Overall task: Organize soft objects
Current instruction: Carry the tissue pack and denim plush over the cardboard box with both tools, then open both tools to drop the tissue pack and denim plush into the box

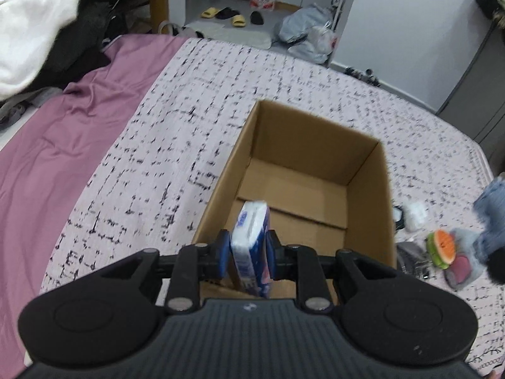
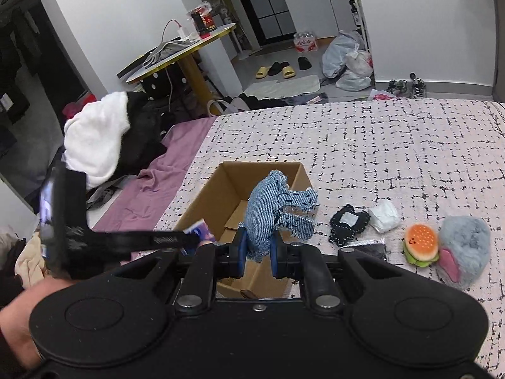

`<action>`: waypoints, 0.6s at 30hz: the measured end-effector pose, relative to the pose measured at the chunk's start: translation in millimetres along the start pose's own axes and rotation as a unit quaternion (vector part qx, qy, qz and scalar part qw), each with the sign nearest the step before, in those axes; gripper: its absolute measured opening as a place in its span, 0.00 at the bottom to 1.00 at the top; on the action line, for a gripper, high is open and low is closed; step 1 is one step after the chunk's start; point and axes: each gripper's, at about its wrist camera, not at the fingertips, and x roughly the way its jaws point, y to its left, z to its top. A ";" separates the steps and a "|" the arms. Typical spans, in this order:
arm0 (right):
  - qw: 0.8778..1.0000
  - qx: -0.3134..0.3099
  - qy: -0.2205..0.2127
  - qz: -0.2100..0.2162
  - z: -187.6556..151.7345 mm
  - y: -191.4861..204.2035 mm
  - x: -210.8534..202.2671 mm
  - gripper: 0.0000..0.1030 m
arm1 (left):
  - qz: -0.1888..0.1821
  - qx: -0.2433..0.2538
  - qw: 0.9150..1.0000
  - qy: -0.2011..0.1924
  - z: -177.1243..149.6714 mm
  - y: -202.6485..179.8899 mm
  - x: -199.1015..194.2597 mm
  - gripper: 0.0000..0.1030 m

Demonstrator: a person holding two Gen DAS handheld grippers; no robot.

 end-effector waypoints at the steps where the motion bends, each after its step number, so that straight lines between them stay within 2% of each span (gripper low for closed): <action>1: 1.000 0.001 0.001 0.000 0.3 -0.2 1.1 0.15 | 0.003 -0.001 1.000 0.002 -1.2 0.9 1.5 0.21; 7: 1.000 0.000 0.011 0.000 -1.2 0.1 7.5 0.15 | -0.004 -0.021 0.999 0.034 -2.2 5.2 10.3 0.24; 18: 0.999 -0.016 0.027 0.017 3.5 16.2 19.2 0.16 | -0.043 -0.055 0.996 0.048 -15.4 0.6 -1.7 0.27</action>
